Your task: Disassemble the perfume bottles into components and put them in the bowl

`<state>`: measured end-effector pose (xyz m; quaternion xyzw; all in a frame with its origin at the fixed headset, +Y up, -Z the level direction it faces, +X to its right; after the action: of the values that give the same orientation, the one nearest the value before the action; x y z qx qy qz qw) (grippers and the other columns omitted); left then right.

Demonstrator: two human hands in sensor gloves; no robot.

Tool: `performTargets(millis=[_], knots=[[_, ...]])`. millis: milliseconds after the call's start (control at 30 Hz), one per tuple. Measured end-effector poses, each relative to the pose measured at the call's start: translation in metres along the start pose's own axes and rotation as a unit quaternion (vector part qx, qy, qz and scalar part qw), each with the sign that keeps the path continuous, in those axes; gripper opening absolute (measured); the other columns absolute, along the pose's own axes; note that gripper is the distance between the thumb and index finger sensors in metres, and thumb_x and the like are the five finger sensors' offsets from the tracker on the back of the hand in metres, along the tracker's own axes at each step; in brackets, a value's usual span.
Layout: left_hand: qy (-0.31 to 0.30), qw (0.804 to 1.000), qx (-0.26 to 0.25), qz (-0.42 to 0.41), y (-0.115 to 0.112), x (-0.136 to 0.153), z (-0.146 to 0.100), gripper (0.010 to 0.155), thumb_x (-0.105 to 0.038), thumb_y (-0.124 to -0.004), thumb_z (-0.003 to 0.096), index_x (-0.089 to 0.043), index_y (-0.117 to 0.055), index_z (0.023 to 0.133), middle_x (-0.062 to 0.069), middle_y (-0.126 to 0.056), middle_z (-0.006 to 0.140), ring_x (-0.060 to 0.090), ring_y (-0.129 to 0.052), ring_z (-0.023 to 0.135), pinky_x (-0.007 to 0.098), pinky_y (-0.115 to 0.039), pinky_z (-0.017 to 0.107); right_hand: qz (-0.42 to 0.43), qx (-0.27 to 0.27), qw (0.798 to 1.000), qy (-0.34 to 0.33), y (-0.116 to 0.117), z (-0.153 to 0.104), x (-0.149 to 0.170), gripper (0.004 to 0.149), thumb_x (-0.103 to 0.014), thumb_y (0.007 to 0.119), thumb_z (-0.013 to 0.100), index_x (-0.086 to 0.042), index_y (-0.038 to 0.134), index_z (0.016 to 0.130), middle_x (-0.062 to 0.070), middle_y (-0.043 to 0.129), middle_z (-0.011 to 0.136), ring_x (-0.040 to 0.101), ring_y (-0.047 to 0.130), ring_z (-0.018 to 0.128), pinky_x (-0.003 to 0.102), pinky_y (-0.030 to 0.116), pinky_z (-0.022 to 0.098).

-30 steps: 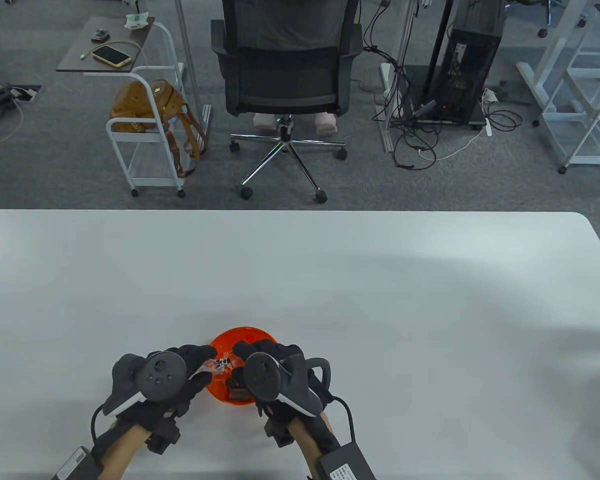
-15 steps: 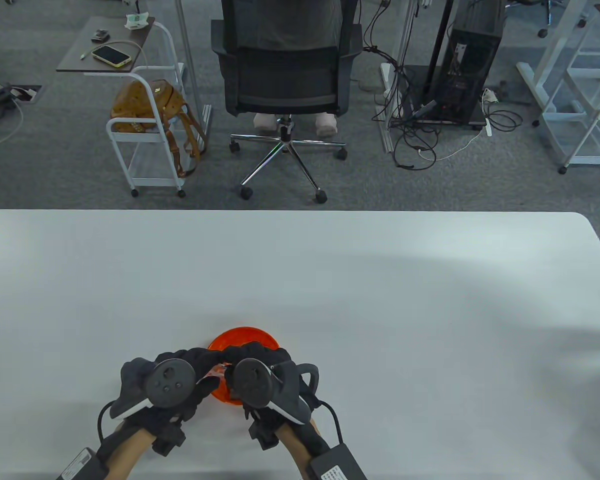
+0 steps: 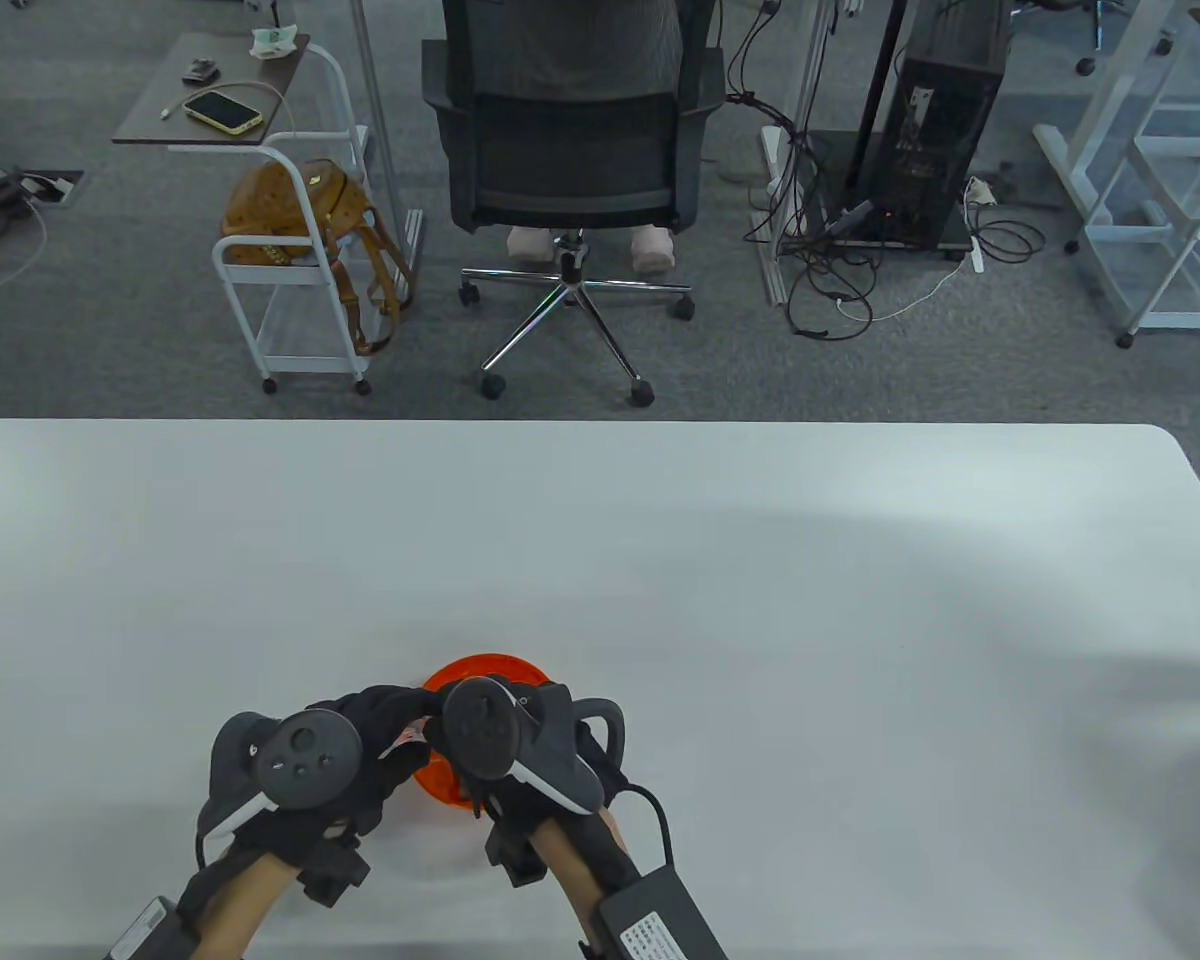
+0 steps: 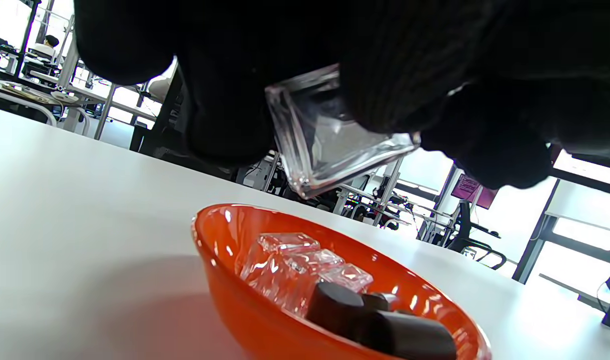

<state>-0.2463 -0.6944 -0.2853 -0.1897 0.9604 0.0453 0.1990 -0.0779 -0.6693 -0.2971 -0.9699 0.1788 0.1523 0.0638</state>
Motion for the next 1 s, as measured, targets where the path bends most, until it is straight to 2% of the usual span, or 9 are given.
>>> performTargets(millis=[167, 267, 300, 467, 567, 633, 767, 900, 1000], knots=[[0.003, 1.0, 0.012, 0.015, -0.004, 0.002, 0.001, 0.054, -0.038, -0.089, 0.0415, -0.021, -0.087, 0.093, 0.01, -0.099, 0.089, 0.029, -0.108, 0.067, 0.056, -0.078, 0.057, 0.018, 0.004, 1.0, -0.012, 0.015, -0.011, 0.007, 0.047, -0.039, 0.086, 0.035, -0.03, 0.08, 0.082, -0.003, 0.092, 0.079, 0.005, 0.102, 0.044, 0.048, 0.083, 0.052], [-0.001, 1.0, 0.013, 0.009, -0.005, -0.001, 0.001, 0.054, -0.038, -0.089, 0.0416, -0.021, -0.087, 0.093, 0.012, -0.098, 0.089, 0.029, -0.108, 0.068, 0.057, -0.077, 0.057, -0.003, 0.037, 0.999, -0.026, 0.013, -0.013, 0.008, 0.044, -0.049, 0.08, 0.036, -0.031, 0.086, 0.076, -0.006, 0.101, 0.062, 0.005, 0.106, 0.033, 0.047, 0.086, 0.048], [-0.007, 1.0, 0.011, 0.016, -0.005, -0.003, 0.0, 0.054, -0.038, -0.089, 0.0415, -0.022, -0.086, 0.093, 0.012, -0.098, 0.089, 0.029, -0.108, 0.068, 0.056, -0.077, 0.058, 0.006, 0.047, 0.999, -0.024, 0.012, -0.014, 0.009, 0.042, -0.047, 0.081, 0.036, -0.03, 0.087, 0.074, -0.006, 0.102, 0.059, 0.005, 0.105, 0.03, 0.047, 0.087, 0.047], [-0.004, 1.0, -0.002, 0.009, -0.002, -0.003, -0.001, 0.054, -0.038, -0.088, 0.0421, -0.02, -0.085, 0.093, 0.013, -0.098, 0.088, 0.029, -0.108, 0.067, 0.057, -0.078, 0.057, 0.019, 0.048, 0.998, -0.028, 0.011, -0.018, 0.008, 0.048, -0.039, 0.086, 0.036, -0.03, 0.079, 0.082, -0.003, 0.091, 0.078, 0.005, 0.102, 0.044, 0.048, 0.083, 0.052], [-0.007, 1.0, -0.001, 0.002, -0.001, -0.002, -0.002, 0.054, -0.037, -0.088, 0.042, -0.02, -0.085, 0.093, 0.013, -0.097, 0.089, 0.03, -0.107, 0.067, 0.057, -0.077, 0.057, 0.004, 0.069, 0.997, -0.033, 0.011, -0.019, 0.006, 0.043, -0.046, 0.081, 0.036, -0.031, 0.085, 0.077, -0.005, 0.098, 0.067, 0.006, 0.105, 0.037, 0.047, 0.085, 0.049], [-0.01, 1.0, 0.007, 0.009, -0.002, -0.004, -0.003, 0.054, -0.037, -0.089, 0.0419, -0.02, -0.085, 0.093, 0.013, -0.097, 0.089, 0.03, -0.107, 0.068, 0.057, -0.077, 0.057, 0.002, 0.064, 0.997, -0.035, 0.012, -0.019, 0.006, 0.042, -0.045, 0.082, 0.035, -0.032, 0.087, 0.074, -0.005, 0.101, 0.061, 0.005, 0.105, 0.033, 0.047, 0.086, 0.048], [-0.009, 1.0, 0.001, 0.015, -0.001, -0.004, -0.001, 0.054, -0.037, -0.088, 0.0421, -0.02, -0.085, 0.093, 0.013, -0.097, 0.089, 0.029, -0.107, 0.067, 0.057, -0.077, 0.057, 0.008, 0.05, 0.998, -0.035, 0.013, -0.019, 0.006, 0.048, -0.039, 0.086, 0.036, -0.03, 0.079, 0.082, -0.003, 0.091, 0.078, 0.005, 0.102, 0.044, 0.048, 0.083, 0.052], [-0.009, 1.0, 0.009, 0.01, -0.002, -0.003, -0.002, 0.054, -0.037, -0.089, 0.0419, -0.02, -0.085, 0.093, 0.012, -0.097, 0.089, 0.03, -0.107, 0.068, 0.057, -0.077, 0.058, 0.001, 0.068, 0.997, -0.039, 0.011, -0.02, 0.006, 0.043, -0.049, 0.078, 0.036, -0.031, 0.087, 0.074, -0.006, 0.102, 0.059, 0.006, 0.106, 0.032, 0.047, 0.086, 0.048], [-0.017, 1.0, 0.009, 0.019, -0.003, -0.007, -0.002, 0.054, -0.037, -0.088, 0.0419, -0.02, -0.085, 0.093, 0.013, -0.097, 0.089, 0.029, -0.107, 0.068, 0.057, -0.077, 0.057, -0.001, 0.061, 0.997, -0.038, 0.011, -0.019, 0.009, 0.042, -0.047, 0.082, 0.035, -0.032, 0.088, 0.073, -0.006, 0.102, 0.058, 0.005, 0.105, 0.03, 0.047, 0.087, 0.048]])
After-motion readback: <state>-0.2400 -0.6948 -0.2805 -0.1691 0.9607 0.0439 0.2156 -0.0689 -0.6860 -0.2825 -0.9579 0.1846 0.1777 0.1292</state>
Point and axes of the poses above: the tracker on the back of each hand, its own x axis roughly to the little-finger side, its own z axis roughly from the wrist to the fingertips, y = z × x, the point moved 1 cm from there along z, roughly from the wrist to the fingertips
